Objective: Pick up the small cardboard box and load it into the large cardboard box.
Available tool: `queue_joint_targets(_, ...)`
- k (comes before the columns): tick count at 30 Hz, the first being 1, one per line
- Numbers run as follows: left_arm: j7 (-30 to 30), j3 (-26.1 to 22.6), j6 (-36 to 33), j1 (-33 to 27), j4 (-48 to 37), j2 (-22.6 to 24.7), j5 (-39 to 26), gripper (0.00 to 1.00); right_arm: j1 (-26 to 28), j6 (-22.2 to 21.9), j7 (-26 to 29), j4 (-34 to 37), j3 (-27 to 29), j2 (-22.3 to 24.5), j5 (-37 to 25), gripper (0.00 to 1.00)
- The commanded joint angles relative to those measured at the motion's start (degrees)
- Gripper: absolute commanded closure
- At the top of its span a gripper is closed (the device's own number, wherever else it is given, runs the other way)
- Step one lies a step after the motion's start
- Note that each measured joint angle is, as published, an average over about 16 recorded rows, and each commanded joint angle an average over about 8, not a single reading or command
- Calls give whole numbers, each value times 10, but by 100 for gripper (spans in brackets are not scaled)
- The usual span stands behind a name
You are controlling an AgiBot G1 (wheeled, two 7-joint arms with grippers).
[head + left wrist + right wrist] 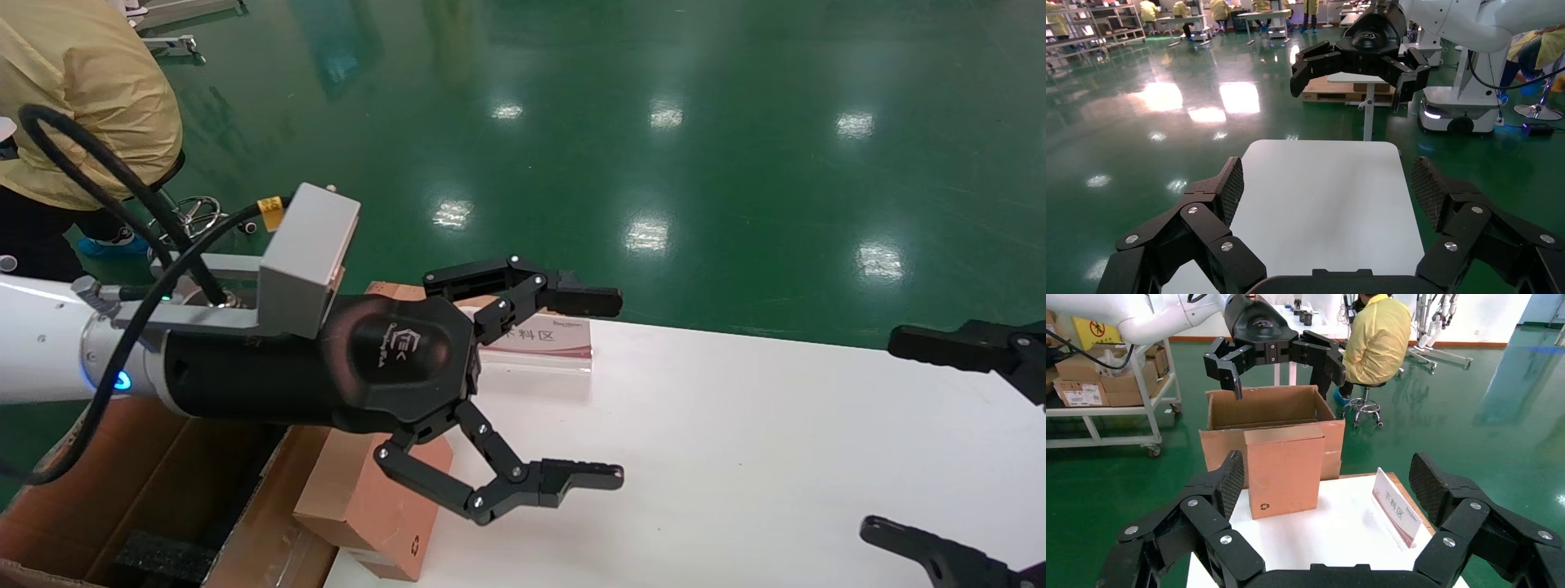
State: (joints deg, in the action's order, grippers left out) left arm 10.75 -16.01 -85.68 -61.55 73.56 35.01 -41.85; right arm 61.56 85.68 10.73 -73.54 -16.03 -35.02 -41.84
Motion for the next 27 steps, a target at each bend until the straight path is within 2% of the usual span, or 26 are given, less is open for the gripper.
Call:
queue_joint_targets(1, 0, 0, 0, 0, 0, 0, 0, 0, 0, 0, 0, 0, 0, 0, 0, 0)
queue_joint_targets(18, 14, -6, 3, -4, 4, -7, -13, 0, 0, 0, 0, 0, 0, 0, 0, 0)
queue_joint_targets(23, 67, -18, 24, -11, 13, -27, -37, 0, 0, 0, 0, 0, 0, 0, 0, 0)
queue_joint_targets(27, 146, -39, 48, -21, 21, -49, -71, 0, 0, 0, 0, 1, -1, 0, 0, 0)
